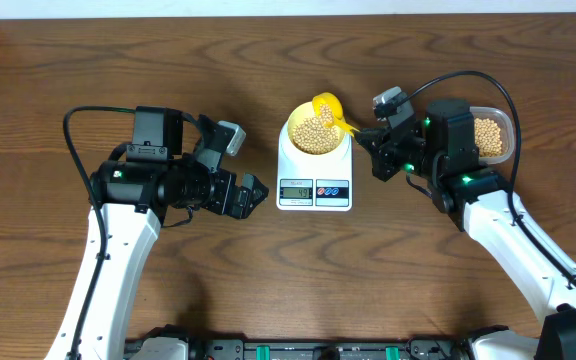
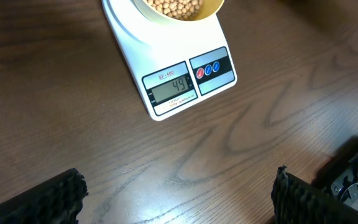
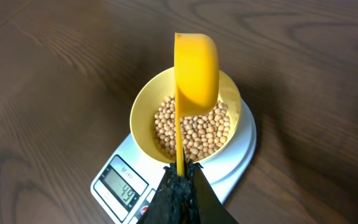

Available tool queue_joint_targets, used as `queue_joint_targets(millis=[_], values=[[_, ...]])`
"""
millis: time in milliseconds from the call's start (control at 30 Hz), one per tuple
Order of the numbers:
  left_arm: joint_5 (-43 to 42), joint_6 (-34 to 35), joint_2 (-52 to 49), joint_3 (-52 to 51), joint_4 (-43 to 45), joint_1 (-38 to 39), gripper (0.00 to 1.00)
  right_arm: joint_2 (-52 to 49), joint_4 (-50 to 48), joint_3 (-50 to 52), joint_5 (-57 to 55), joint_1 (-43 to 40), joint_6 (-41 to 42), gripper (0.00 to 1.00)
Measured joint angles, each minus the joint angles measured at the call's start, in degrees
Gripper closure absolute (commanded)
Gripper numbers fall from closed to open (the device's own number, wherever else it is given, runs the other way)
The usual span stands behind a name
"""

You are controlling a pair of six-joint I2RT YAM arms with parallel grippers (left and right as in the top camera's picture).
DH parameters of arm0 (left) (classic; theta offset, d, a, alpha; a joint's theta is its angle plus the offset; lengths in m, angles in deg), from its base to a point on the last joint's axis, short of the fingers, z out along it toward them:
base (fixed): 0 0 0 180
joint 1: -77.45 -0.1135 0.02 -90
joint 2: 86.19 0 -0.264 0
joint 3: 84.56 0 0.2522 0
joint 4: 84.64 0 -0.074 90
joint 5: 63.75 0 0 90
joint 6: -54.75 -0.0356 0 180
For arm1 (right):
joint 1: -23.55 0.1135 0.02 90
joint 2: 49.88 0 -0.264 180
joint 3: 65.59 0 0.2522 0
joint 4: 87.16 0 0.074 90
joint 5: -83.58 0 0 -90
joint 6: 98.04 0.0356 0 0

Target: Scoop item into bowl and weigh 50g on scale

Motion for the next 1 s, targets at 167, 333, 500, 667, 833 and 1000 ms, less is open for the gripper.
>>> queue_joint_targets(millis=[167, 333, 500, 667, 833, 1000], values=[[0.00, 0.00, 0.00, -0.02, 0.00, 0.00, 0.02, 0.00, 0.00, 0.00, 0.09, 0.00, 1.09, 0.99], [0.00, 0.00, 0.00, -0.02, 0.00, 0.00, 0.02, 0.00, 0.00, 0.00, 0.11, 0.00, 1.11, 0.99], [0.00, 0.00, 0.00, -0.02, 0.00, 0.00, 0.02, 0.00, 0.00, 0.00, 0.09, 0.00, 1.14, 0.99], [0.00, 0.00, 0.00, -0.02, 0.00, 0.00, 0.02, 0.00, -0.04, 0.00, 0.09, 0.00, 1.14, 0.99], [0.00, 0.00, 0.00, 0.00, 0.00, 0.00, 0.02, 0.00, -0.04, 0.00, 0.09, 0.00, 1.14, 0.99], [0.00, 0.00, 0.00, -0.02, 0.00, 0.00, 0.02, 0.00, -0.22, 0.00, 0.11, 0.00, 1.16, 0.99]])
